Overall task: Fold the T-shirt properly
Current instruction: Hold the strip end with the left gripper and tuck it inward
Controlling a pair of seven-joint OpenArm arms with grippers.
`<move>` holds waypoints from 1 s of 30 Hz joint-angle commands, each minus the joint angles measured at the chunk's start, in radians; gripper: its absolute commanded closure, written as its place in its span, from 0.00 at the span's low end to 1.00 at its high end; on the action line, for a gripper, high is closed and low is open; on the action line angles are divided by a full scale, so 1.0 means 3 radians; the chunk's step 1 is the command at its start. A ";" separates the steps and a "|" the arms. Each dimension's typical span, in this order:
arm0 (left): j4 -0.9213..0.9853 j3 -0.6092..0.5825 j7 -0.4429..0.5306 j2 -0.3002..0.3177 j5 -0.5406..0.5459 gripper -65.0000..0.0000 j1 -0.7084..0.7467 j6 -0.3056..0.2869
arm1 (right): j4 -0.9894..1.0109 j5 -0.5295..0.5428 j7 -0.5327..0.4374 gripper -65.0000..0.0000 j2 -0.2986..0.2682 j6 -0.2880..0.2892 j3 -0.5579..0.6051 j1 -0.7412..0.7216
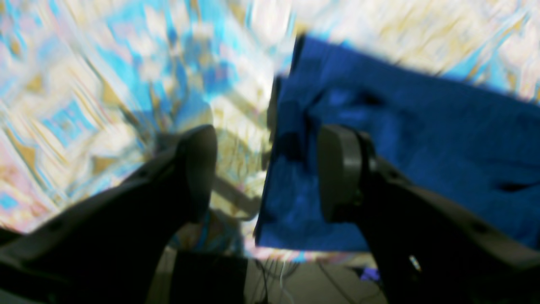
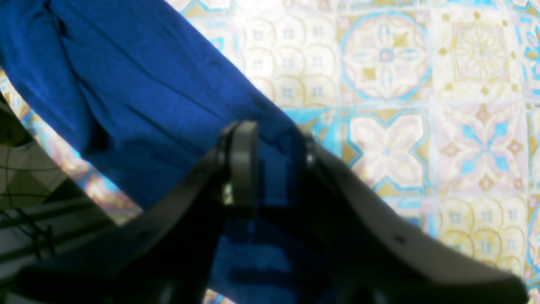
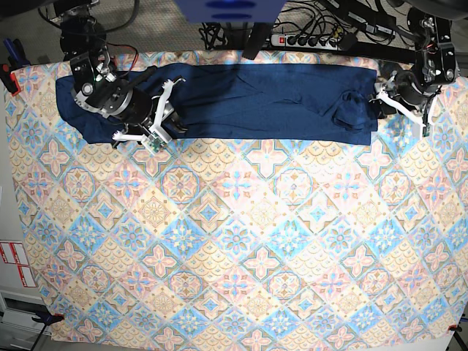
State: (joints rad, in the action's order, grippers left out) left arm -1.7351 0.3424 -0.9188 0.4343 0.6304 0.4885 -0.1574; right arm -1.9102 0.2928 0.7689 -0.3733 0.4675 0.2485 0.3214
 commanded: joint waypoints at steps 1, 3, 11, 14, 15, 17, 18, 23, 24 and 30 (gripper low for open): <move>-0.0044 0.0033 0.0058 0.0048 0.0024 0.43 -0.0010 -0.0051 | -0.0054 0.0039 -0.0070 0.79 -0.0027 0.0004 -0.0023 -0.0020; 0.0022 0.0038 0.0063 0.0043 0.0019 0.43 -0.0015 -0.0102 | -0.0054 0.0039 -0.0070 0.79 -0.0027 0.0004 -0.0023 -0.0020; 0.0488 0.0007 0.0063 -0.0034 0.0003 0.43 -0.0265 -0.0220 | -0.0059 0.0039 -0.0070 0.79 -0.0027 0.0004 -0.0023 -0.0005; 0.0498 -0.0054 0.0058 -0.0069 -0.0053 0.44 -0.0291 -0.0312 | -0.0059 0.0039 -0.0070 0.79 -0.0027 0.0004 -0.0023 -0.0005; 0.0518 -0.0131 0.0063 -0.0074 -0.0053 0.44 -0.0296 -0.0312 | -0.0064 0.0039 -0.0070 0.79 -0.0027 0.0004 -0.0023 -0.0005; 0.0554 -0.0239 0.0063 -0.0085 -0.0048 0.44 -0.0301 -0.0312 | -0.0064 0.0039 -0.0064 0.79 -0.0027 0.0004 -0.0023 -0.0005; 0.0559 -0.0290 0.0063 -0.0085 -0.0048 0.44 -0.0316 -0.0312 | -0.0064 0.0039 -0.0064 0.79 -0.0027 0.0004 -0.0023 -0.0005; 0.0600 -0.0412 0.0068 -0.0156 -0.0048 0.44 -0.0332 -0.0312 | -0.0069 0.0039 -0.0064 0.79 -0.0027 0.0004 -0.0023 -0.0005; 0.0667 -0.0423 0.0068 -0.0156 -0.0022 0.44 -0.0332 -0.0312 | -0.0069 0.0039 -0.0064 0.79 -0.0027 0.0004 -0.0023 -0.0005; 0.0963 -0.0540 0.0298 -0.0156 -0.0022 0.44 -0.0337 -0.0332 | -0.0069 0.0039 -0.0064 0.79 -0.0027 0.0004 -0.0023 0.0000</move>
State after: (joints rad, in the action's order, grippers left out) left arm -1.4609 0.1917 -0.7856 0.3855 0.6476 0.3820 -0.2703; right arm -1.9106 0.2951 0.7712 -0.3733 0.4675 0.2481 0.3275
